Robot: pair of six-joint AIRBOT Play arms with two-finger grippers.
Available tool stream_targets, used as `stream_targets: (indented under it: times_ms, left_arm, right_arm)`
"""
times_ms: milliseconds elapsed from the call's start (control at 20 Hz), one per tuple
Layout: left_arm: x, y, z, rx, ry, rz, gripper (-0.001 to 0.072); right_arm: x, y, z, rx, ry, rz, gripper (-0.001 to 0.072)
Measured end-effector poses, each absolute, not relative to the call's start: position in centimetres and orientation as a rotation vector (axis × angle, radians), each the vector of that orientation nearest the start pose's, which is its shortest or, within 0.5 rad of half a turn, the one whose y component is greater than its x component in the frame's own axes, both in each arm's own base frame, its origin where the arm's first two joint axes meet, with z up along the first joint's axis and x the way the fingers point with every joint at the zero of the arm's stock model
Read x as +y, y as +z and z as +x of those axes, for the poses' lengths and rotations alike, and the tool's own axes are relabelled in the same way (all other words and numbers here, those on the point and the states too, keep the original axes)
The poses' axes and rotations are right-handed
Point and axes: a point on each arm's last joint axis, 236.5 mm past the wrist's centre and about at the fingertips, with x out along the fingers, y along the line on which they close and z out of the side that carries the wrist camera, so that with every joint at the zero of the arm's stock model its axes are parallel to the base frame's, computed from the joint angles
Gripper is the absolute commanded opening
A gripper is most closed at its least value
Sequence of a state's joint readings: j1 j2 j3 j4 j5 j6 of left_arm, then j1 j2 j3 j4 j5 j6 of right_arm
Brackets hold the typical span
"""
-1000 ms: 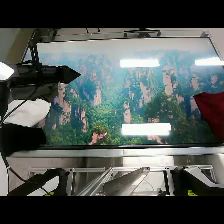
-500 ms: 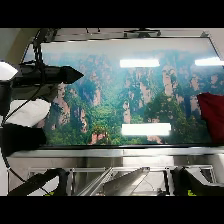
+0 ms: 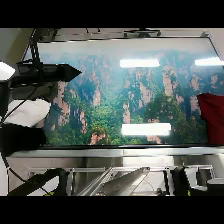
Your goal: Fold the shirts.
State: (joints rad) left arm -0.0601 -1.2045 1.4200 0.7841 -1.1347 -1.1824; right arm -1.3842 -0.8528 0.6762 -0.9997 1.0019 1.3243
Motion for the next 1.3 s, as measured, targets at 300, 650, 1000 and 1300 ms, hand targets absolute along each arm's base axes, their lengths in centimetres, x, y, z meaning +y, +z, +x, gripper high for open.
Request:
stream_targets:
  times_ms: [300,650,1000,1300]
  left_arm:
    - [-12.5,23.4,43.4,0.709,-0.604,-0.314,0.0009]
    - [-12.6,20.3,38.8,0.894,-0.620,-0.385,0.0009]
    - [-15.6,13.2,30.3,1.052,-0.648,-0.422,0.0010]
    - [-15.8,12.0,27.9,1.051,-0.643,-0.429,0.0010]
  right_arm:
    - [-17.4,12.0,32.3,0.509,-0.308,0.844,0.0022]
    - [7.3,12.4,39.0,0.838,0.261,0.537,0.0021]
    - [16.1,5.4,35.9,1.126,0.370,0.328,0.0022]
    - [17.0,4.7,35.3,1.164,0.379,0.321,0.0022]
